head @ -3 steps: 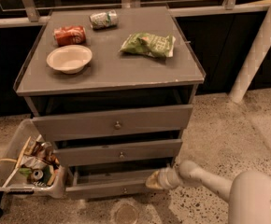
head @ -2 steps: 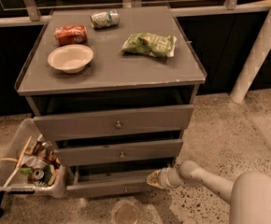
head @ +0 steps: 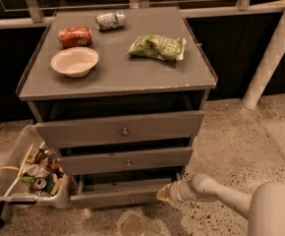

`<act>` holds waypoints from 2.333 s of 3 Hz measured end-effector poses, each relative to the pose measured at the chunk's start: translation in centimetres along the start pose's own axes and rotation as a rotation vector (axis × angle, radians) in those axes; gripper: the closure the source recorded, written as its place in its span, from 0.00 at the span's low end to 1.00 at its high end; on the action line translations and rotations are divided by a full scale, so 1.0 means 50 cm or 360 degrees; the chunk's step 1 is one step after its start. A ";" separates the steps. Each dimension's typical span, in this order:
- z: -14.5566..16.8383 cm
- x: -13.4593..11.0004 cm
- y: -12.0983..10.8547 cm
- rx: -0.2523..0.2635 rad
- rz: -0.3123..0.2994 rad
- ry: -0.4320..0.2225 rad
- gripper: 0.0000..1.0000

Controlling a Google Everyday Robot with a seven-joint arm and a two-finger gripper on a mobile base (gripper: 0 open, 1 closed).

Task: Close bottom drawer

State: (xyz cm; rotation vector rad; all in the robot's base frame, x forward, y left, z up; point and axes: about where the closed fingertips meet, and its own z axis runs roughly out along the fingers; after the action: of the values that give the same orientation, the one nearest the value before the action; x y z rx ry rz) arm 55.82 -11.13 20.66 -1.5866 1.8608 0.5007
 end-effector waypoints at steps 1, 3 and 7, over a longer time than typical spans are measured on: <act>-0.054 -0.021 0.095 -0.0100 0.0014 -0.0030 0.83; 0.000 -0.008 0.081 -0.0152 0.0026 -0.0022 1.00; 0.058 0.027 -0.012 -0.0111 0.0047 0.0010 0.52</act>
Offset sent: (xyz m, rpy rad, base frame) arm -0.0291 -0.0014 0.0133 0.0124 0.0250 0.0171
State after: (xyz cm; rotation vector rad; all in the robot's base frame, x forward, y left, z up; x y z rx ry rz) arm 56.93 -10.35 17.68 -1.6096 1.8924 0.5797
